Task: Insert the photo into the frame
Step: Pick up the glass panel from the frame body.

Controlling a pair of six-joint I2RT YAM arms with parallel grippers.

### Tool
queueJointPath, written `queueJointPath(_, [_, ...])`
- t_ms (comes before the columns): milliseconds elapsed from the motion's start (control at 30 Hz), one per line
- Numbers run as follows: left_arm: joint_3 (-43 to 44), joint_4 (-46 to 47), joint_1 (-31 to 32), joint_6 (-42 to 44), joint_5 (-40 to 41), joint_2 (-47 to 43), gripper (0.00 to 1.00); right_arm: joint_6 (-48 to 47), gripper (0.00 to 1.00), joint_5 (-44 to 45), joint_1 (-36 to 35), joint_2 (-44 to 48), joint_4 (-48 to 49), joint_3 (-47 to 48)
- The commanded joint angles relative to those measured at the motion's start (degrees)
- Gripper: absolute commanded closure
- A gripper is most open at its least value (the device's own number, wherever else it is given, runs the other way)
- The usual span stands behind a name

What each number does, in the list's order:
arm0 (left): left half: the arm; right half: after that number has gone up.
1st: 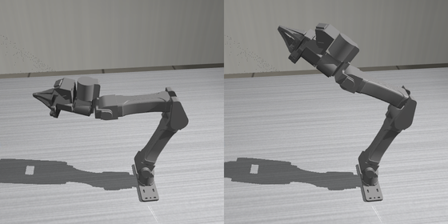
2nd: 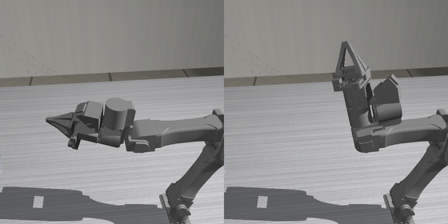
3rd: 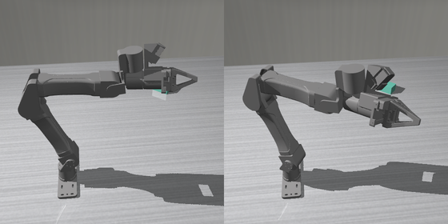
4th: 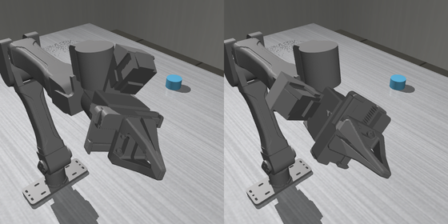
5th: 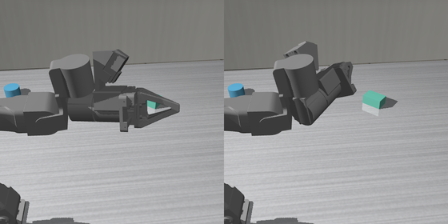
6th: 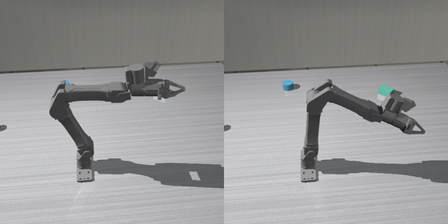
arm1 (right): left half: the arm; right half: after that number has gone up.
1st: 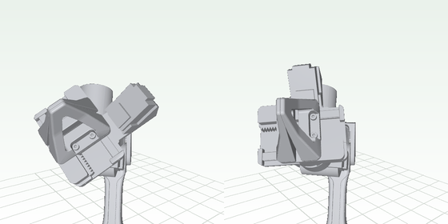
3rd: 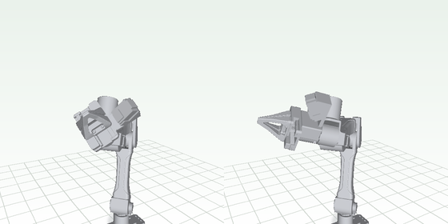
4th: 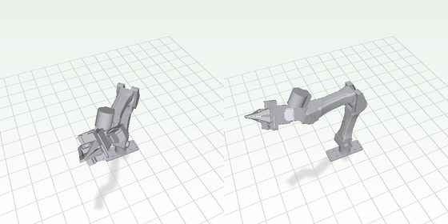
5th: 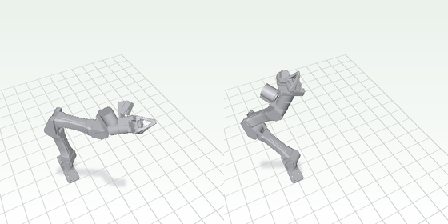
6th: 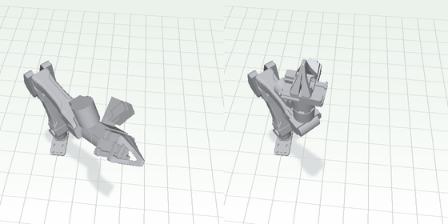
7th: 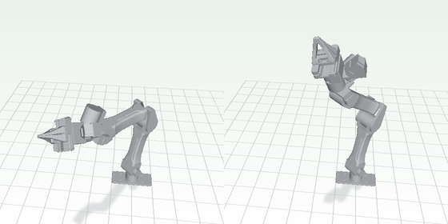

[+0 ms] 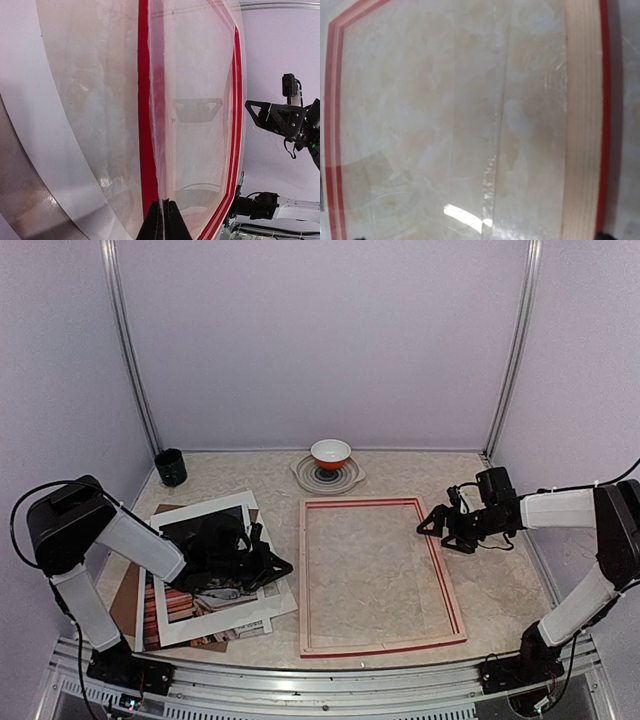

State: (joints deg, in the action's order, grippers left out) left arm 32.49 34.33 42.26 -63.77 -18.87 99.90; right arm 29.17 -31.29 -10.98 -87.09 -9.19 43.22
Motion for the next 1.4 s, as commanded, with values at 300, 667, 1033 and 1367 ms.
queueJointPath(300, [-1.99,5.46,0.24,-6.34,-3.57,-1.27,1.00,-0.80,0.01,0.47,1.12,0.60,-0.59,-0.51])
queueJointPath(667, [-4.64,14.57,-0.07,-13.57,-5.95,-1.70,1.00,-0.80,0.01,0.26,1.84,0.60,-0.48,-0.42])
queueJointPath(1033, [-6.76,19.93,0.01,-20.27,-3.38,-0.87,1.00,-0.47,0.01,0.00,2.02,0.60,0.10,-1.12])
queueJointPath(1367, [-6.18,22.82,0.02,-22.35,-4.08,1.13,1.00,-0.53,0.01,0.09,2.11,0.34,-0.04,-1.47])
